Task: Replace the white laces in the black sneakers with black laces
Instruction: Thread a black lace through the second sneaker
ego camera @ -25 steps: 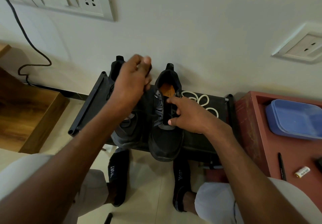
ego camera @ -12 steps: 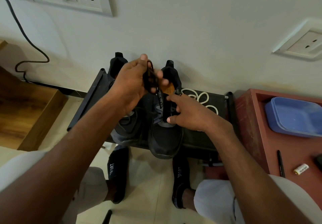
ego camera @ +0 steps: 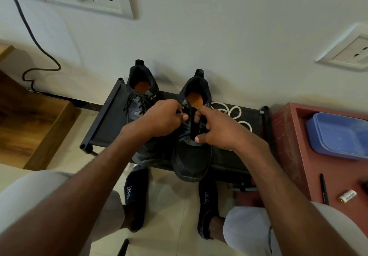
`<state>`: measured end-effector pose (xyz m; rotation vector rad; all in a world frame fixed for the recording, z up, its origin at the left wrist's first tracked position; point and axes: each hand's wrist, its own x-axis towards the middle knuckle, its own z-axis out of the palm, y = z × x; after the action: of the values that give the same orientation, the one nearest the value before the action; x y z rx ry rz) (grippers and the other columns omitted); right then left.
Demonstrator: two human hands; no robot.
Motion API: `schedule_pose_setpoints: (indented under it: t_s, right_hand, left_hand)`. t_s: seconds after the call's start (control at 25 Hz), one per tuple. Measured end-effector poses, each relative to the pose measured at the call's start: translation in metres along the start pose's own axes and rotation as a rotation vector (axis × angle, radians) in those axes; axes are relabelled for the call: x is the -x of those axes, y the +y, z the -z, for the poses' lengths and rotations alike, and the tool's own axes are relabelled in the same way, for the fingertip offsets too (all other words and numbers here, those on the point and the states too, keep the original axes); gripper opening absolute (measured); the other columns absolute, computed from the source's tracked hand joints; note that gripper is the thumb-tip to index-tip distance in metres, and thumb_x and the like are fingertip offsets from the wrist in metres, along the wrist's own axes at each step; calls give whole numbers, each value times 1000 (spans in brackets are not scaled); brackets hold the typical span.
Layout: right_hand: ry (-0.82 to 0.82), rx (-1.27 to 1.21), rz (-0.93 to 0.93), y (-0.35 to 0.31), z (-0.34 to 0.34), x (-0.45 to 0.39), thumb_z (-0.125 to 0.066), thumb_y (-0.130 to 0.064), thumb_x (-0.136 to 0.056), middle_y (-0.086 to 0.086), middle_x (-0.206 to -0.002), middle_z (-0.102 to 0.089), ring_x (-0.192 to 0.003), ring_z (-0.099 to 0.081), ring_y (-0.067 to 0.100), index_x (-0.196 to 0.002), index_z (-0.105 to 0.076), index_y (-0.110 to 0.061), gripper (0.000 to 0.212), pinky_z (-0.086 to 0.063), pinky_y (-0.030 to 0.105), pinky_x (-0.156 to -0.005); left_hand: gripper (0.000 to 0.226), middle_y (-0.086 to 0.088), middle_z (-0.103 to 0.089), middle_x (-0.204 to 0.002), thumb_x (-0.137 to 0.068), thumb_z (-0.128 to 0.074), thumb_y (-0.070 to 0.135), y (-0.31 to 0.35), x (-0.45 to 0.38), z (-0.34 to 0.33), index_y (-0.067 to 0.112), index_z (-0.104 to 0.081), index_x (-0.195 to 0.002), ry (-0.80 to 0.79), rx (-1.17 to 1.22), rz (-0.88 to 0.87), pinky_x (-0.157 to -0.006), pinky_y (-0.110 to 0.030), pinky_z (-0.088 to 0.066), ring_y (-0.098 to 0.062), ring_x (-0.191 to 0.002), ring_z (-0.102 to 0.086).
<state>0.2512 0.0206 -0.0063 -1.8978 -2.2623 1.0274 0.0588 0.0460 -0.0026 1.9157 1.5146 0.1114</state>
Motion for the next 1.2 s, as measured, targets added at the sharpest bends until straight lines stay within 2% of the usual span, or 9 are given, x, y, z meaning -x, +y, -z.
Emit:
schedule_pose_setpoints:
  t_s: [0.36, 0.52, 0.6, 0.68, 0.8, 0.88, 1.0, 1.08, 1.2]
  right_hand:
    - [213, -74, 194, -28, -7, 6, -77, -18, -87, -7, -77, -60, -69, -61, 13, -101, -54, -30, 29, -50, 36, -62]
    - [44, 180, 129, -40, -27, 12, -63, -41, -101, -6, -105, -69, -94, -68, 20, -126, -61, -37, 26, -54, 35, -75]
    - [40, 191, 111, -42, -27, 13, -56, -50, -104, -5, -94, -71, -87, -70, 19, -107, -70, -33, 22, -52, 33, -69]
    - [28, 117, 81, -43, -21, 13, -55, -59, -101, -4, -74, -71, -69, -68, 16, -78, -71, -25, 45, -54, 33, -64]
    - [103, 38, 16, -37, -13, 12, -70, -56, -93, -5, -67, -70, -62, -66, 12, -70, -73, -24, 39, -56, 34, -62]
    - [224, -150, 7, -37, -6, 11, -83, -38, -87, -4, -72, -71, -67, -68, 13, -81, -72, -25, 18, -58, 37, -66]
    - [262, -874, 5, -41, 14, 14, -79, -12, -90, 14, -85, -74, -78, -73, 22, -97, -63, -15, 18, -56, 30, -70]
    - [207, -1230, 59, -40, 30, 19, -71, -10, -95, 9, -84, -70, -76, -70, 20, -100, -60, -18, 14, -48, 30, -71]
    - [226, -1364, 211, -35, 45, 23, -62, -8, -100, 5, -89, -68, -59, -52, 14, -104, -65, -16, 9, -44, 29, -61]
  left_hand:
    - [17, -5, -66, -78, -99, -64, 20, -8, -3, 3, 11, -68, -85, 154, 21, 17, -57, -30, -43, -20, -71, -62]
    - [20, -1, -67, -79, -100, -64, 32, -9, -1, 10, 15, -67, -89, 237, -52, -10, -57, -31, -42, -18, -69, -62]
    - [23, 2, -64, -78, -99, -66, 38, -12, 1, 12, 17, -65, -89, 289, -53, 5, -57, -31, -43, -17, -68, -61]
    - [21, 3, -65, -82, -98, -66, 39, -14, 2, 15, 20, -65, -89, 354, -43, 23, -69, -40, -53, -21, -78, -64]
    - [11, 0, -66, -91, -97, -66, 30, -13, 5, 20, 23, -64, -90, 373, -135, 127, -93, -53, -47, -28, -88, -62]
    - [1, -4, -64, -98, -95, -66, 20, -11, 8, 21, 19, -66, -94, 319, -228, 204, -100, -58, -38, -30, -93, -59]
    - [14, -9, -59, -115, -94, -66, 16, -8, 10, 21, 17, -65, -108, 312, -285, 241, -104, -60, -36, -34, -109, -55]
    - [20, -8, -56, -121, -96, -65, 24, -6, 8, 21, 19, -65, -115, 416, -263, 166, -104, -57, -39, -33, -116, -54]
    - [20, 6, -70, -102, -100, -59, 39, 9, 11, 22, 23, -69, -108, 661, 75, -36, -95, -47, -52, -15, -99, -67]
